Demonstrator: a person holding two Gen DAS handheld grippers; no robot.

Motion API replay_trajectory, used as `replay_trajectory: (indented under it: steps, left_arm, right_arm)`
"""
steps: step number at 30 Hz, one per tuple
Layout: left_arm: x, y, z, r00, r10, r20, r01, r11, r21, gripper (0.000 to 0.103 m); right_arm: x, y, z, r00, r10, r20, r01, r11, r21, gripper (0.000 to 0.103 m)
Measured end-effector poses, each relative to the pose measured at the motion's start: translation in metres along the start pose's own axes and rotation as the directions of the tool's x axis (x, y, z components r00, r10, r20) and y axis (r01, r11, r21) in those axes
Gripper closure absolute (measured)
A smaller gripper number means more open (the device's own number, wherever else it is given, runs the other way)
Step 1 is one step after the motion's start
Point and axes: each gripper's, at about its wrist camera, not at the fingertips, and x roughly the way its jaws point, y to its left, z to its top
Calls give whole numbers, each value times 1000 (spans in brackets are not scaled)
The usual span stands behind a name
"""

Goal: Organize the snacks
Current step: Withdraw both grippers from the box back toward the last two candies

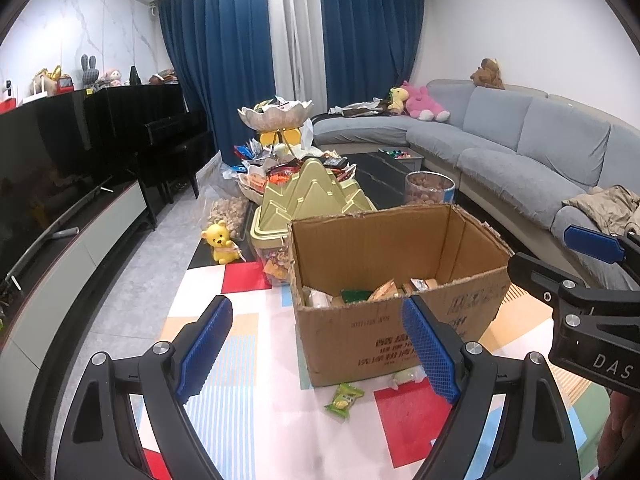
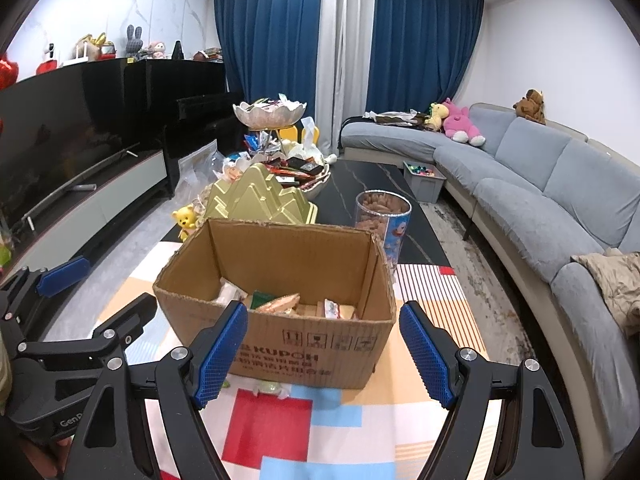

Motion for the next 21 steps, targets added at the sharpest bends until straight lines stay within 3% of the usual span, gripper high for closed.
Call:
replay_trajectory:
  steps: [21]
  left_arm:
    - [27,7,-63,998,-36,-49,39,997,64,16]
  right_arm:
    - [33,20,-60,994,21,-110,-20,1000,3,24]
